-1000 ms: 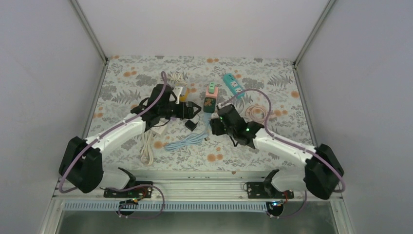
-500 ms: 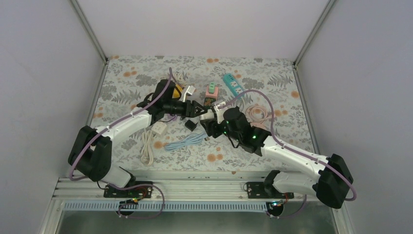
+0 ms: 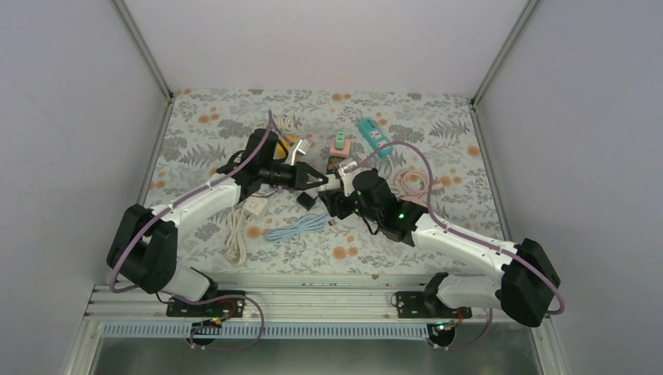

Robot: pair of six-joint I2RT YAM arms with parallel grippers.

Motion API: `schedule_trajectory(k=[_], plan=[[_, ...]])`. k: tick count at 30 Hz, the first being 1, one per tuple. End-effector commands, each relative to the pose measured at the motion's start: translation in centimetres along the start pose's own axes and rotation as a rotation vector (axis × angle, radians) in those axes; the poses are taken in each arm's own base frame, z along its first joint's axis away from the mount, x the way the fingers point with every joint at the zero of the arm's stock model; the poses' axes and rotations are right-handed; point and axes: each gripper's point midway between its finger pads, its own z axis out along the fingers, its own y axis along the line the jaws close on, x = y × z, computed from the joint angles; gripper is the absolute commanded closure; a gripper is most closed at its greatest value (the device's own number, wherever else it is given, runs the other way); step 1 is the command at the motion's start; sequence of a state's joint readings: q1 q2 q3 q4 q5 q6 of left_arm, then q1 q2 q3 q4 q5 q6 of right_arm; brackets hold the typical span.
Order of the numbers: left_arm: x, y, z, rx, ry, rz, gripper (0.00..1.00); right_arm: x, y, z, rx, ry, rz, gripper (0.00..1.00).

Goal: Insert the plug

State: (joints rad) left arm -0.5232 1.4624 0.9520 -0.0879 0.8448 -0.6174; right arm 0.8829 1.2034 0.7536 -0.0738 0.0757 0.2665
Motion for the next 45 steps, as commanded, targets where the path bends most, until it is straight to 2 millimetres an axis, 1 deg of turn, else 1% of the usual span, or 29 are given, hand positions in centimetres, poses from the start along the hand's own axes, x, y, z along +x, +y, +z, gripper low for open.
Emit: schedule_trajectory(k=[1,3,5,7,8,11,14,16,18,19,23,25,29,32,34,39,42,45], plan=[[-1.6,-3.5,-0.9,0.076,-0.030,0.090,0.98,-1.1,0.7,0.5,-0.011,-0.014,0.000,0.29],[-1.9,-3.4,-1.1,0.058,-0.046,0.107,0.98,-1.3,0.6,0.3,-0.008,-0.016,0.009,0.14],[-2.4,-3.1,-1.5,0.039,-0.065,0.130,0.98,-1.5,0.5,-0.2,-0.022,-0.028,0.022,0.04],[-3.0,-3.2,-2.2,0.029,-0.092,0.166,0.98,-2.0,0.5,-0.9,-0.063,-0.047,0.045,0.01],[-3.5,-3.2,-2.7,0.024,-0.111,0.183,0.98,-2.5,0.4,-1.6,-0.097,-0.063,0.074,0.00],[-4.4,-4.3,-4.1,0.025,-0.157,0.253,0.98,-4.2,1.2,-3.7,-0.242,-0.103,0.132,0.00],[-4.8,-7.2,-5.9,0.083,-0.189,0.343,0.98,-6.6,2.6,-7.0,-0.387,-0.189,0.167,0.00],[-4.8,-9.7,-7.0,0.139,-0.206,0.414,0.98,-8.0,3.5,-9.1,-0.475,-0.244,0.174,0.00],[-4.5,-11.9,-8.0,0.198,-0.214,0.476,0.98,-9.2,4.2,-10.7,-0.536,-0.284,0.187,0.00],[-4.4,-12.7,-8.4,0.219,-0.217,0.496,0.98,-9.8,4.5,-11.2,-0.559,-0.291,0.198,0.01],[-3.6,-14.8,-9.4,0.288,-0.215,0.554,0.98,-11.3,5.8,-12.1,-0.650,-0.285,0.222,0.08],[-3.4,-15.4,-9.8,0.307,-0.216,0.565,0.98,-12.0,6.3,-12.6,-0.686,-0.296,0.223,0.16],[-3.1,-16.2,-10.5,0.316,-0.233,0.574,0.98,-13.5,7.1,-13.8,-0.748,-0.350,0.219,0.25],[-2.7,-16.5,-10.6,0.334,-0.228,0.582,0.98,-14.3,8.0,-14.0,-0.807,-0.336,0.205,0.33],[-2.5,-16.3,-10.5,0.339,-0.216,0.580,0.98,-14.6,8.4,-13.4,-0.822,-0.306,0.191,0.37],[-1.8,-16.6,-10.5,0.366,-0.182,0.604,0.98,-14.3,9.0,-11.6,-0.850,-0.213,0.152,0.40],[-1.7,-16.8,-10.6,0.369,-0.178,0.616,0.98,-13.7,9.2,-10.6,-0.868,-0.160,0.141,0.49],[-1.6,-16.7,-10.5,0.369,-0.172,0.611,0.98,-13.1,9.3,-10.0,-0.878,-0.140,0.130,0.54]])
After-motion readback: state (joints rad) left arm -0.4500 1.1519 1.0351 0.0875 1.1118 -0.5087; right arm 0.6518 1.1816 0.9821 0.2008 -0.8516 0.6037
